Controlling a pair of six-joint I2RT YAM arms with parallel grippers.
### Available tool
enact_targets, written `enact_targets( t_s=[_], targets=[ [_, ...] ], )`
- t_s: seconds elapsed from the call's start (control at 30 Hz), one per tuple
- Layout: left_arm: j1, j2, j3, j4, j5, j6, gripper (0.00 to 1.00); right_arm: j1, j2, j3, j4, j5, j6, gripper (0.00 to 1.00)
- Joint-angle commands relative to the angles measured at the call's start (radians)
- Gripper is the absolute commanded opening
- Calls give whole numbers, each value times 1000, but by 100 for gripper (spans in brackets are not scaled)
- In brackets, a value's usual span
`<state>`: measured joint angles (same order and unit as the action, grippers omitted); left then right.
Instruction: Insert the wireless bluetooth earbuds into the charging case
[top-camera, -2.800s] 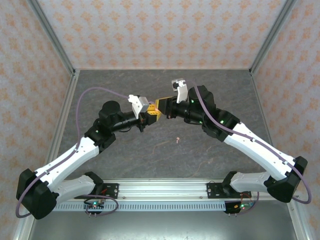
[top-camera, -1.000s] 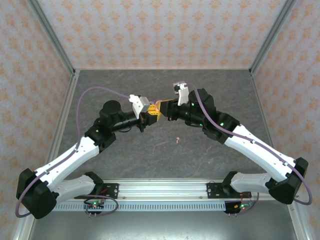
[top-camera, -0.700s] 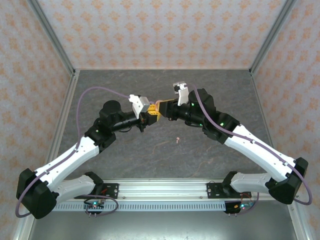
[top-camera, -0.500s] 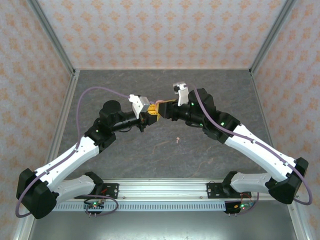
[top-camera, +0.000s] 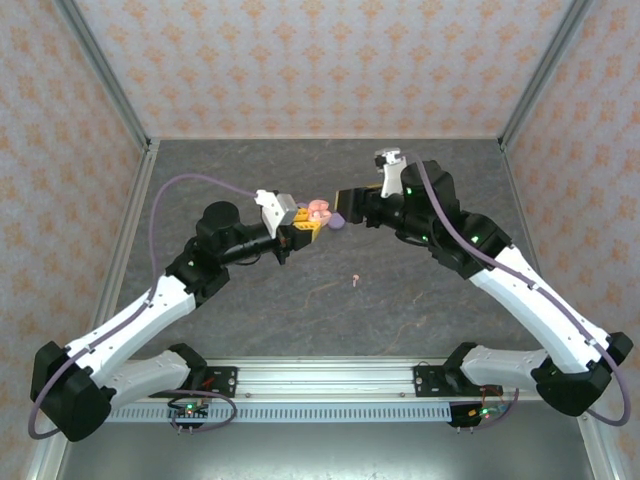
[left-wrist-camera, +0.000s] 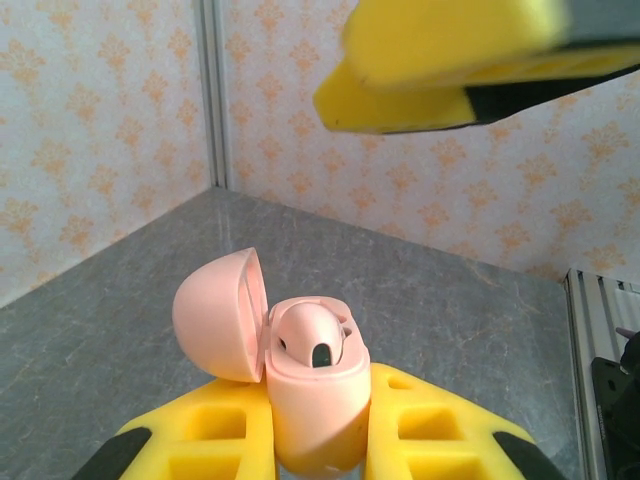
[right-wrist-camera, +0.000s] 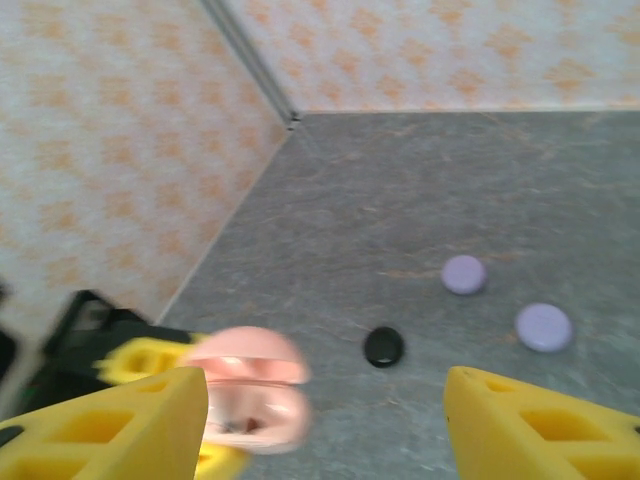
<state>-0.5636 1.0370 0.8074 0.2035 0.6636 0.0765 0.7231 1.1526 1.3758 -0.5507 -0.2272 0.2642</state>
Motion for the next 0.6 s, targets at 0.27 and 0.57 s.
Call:
enact_targets(
  t_s=[0.27,0.57],
  targets=[
    [-11,-129,-22,-81,-71,49,0,-114,120,-103,-262,88,59,66],
    [-12,-184,-42,-121,-102,59,0,-114,328,-205,-240,83,65,58]
  ],
)
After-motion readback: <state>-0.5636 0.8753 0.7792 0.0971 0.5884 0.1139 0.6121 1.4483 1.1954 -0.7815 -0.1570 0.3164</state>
